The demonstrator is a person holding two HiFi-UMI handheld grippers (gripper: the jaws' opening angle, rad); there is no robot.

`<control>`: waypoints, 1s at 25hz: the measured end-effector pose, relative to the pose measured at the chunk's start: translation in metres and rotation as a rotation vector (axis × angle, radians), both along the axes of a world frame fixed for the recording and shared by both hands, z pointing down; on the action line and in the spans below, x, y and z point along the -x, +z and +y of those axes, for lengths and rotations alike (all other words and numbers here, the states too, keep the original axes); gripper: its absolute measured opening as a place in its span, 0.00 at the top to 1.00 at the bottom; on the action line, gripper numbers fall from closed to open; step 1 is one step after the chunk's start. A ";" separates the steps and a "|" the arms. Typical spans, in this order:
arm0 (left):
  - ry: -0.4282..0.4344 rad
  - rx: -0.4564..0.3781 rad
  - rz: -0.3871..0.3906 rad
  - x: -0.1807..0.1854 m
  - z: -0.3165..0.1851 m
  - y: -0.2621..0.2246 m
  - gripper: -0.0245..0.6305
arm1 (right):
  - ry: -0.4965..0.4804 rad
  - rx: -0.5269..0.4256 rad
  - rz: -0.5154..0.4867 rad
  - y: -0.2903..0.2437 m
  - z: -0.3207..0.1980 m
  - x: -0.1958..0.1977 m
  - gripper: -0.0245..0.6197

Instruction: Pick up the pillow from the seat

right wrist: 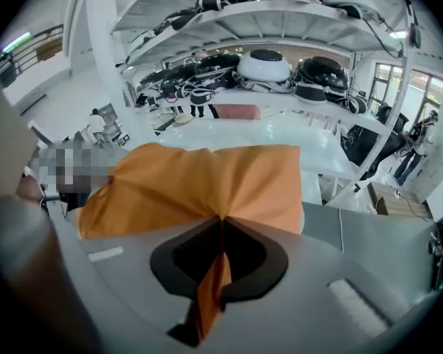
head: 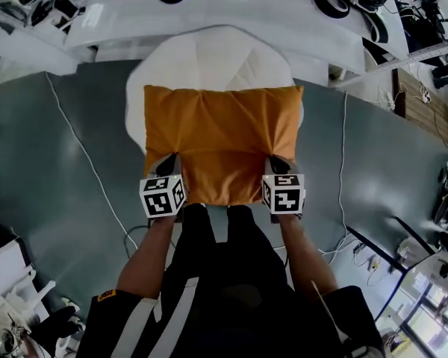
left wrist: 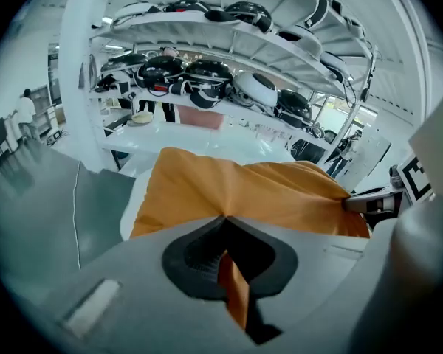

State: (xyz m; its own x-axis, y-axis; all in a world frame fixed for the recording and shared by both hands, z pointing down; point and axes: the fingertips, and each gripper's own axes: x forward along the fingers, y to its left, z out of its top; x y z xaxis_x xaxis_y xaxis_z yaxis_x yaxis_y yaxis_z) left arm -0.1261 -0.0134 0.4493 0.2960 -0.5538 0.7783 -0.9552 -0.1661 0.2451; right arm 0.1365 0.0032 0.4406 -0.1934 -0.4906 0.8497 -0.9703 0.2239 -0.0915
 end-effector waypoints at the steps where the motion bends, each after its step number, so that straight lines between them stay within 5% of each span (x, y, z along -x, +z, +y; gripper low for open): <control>1: -0.002 -0.015 -0.005 0.000 0.002 -0.012 0.96 | -0.015 -0.012 -0.005 -0.010 0.003 0.000 0.95; 15: -0.143 -0.152 -0.026 -0.024 0.048 -0.115 0.96 | -0.118 -0.123 -0.096 -0.099 0.019 -0.026 0.95; 25: -0.121 -0.218 -0.027 -0.020 0.066 -0.150 0.96 | -0.105 -0.184 -0.099 -0.133 0.036 -0.022 0.95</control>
